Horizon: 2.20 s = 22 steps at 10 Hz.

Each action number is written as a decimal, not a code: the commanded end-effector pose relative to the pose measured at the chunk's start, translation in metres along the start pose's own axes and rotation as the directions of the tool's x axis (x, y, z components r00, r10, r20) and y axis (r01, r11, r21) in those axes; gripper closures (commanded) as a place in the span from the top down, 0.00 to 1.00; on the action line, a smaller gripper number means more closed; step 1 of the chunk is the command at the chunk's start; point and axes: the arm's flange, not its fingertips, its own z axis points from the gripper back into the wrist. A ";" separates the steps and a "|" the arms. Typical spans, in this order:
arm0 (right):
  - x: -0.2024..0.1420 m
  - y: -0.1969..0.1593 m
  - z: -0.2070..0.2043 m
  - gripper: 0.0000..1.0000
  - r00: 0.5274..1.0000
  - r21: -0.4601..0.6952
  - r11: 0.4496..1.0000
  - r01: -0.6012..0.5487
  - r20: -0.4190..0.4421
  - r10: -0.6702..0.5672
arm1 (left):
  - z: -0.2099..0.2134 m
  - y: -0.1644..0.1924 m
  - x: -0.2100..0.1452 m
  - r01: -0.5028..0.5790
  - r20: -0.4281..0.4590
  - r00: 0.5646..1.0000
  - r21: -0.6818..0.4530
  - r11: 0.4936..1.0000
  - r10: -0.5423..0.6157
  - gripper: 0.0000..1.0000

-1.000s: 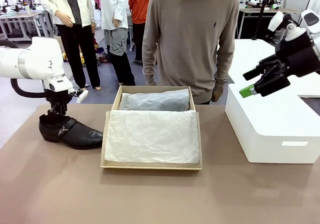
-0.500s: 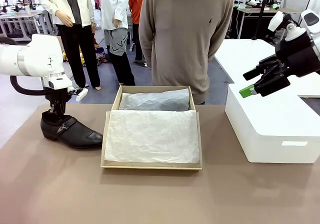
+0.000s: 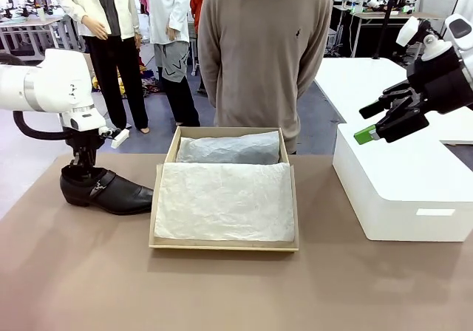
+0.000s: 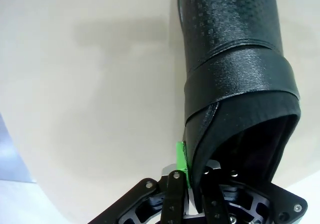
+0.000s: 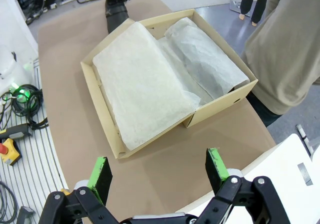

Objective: Pack the shoes into the box.
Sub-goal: Place the other shoe of the Shoes into the Shoes Box.

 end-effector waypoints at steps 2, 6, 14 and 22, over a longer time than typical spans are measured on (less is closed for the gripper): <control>0.000 -0.004 -0.001 1.00 0.999 0.016 1.000 -0.021 0.028 0.021 | 0.037 0.008 -0.022 -0.094 -0.038 0.995 0.019 0.995 0.095 0.00; 0.000 -0.004 -0.001 1.00 0.999 0.016 1.000 -0.021 0.028 0.021 | 0.096 0.014 -0.041 -0.305 -0.058 0.951 -0.026 0.952 0.303 0.00; 0.000 -0.004 -0.001 1.00 0.999 0.016 1.000 -0.021 0.028 0.021 | 0.146 -0.005 -0.046 -0.519 -0.055 0.855 -0.099 0.849 0.516 0.00; 0.000 -0.004 -0.001 1.00 0.999 0.016 1.000 -0.021 0.028 0.021 | 0.175 -0.029 -0.017 -0.755 -0.140 0.651 -0.010 0.656 0.746 0.00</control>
